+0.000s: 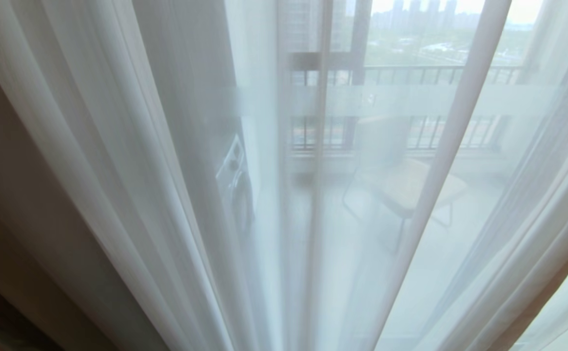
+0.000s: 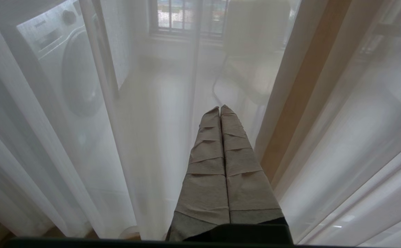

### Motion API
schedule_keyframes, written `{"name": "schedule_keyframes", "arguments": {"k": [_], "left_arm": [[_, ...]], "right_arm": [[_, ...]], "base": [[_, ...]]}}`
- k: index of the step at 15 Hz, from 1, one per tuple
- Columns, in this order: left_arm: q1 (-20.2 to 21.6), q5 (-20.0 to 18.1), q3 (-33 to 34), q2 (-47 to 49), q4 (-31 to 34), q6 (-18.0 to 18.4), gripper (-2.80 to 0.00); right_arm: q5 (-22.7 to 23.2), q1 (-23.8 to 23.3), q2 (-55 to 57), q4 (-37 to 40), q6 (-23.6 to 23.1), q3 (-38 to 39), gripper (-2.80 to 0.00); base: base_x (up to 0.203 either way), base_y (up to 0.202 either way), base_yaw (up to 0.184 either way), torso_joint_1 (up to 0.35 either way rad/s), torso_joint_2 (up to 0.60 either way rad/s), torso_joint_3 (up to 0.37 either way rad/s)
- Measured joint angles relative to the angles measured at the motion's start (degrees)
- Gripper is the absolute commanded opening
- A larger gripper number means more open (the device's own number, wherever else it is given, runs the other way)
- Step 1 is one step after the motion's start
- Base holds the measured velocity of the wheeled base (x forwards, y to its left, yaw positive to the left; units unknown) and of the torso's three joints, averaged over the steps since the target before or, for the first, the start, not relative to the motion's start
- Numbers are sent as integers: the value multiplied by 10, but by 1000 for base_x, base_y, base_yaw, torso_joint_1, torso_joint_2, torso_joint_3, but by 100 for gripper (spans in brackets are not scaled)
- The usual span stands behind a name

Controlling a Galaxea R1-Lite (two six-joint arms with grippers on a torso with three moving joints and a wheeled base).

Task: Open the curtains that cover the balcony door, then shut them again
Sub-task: Close the outer curtains on both sides

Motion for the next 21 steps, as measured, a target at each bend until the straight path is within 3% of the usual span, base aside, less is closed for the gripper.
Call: {"name": "schedule_keyframes", "arguments": {"k": [21], "left_arm": [[-1, 0, 0, 0, 0, -1, -280]], "right_arm": [[0, 0, 0, 0, 0, 0, -280]], "base": [[0, 0, 0, 0, 0, 0]]}}
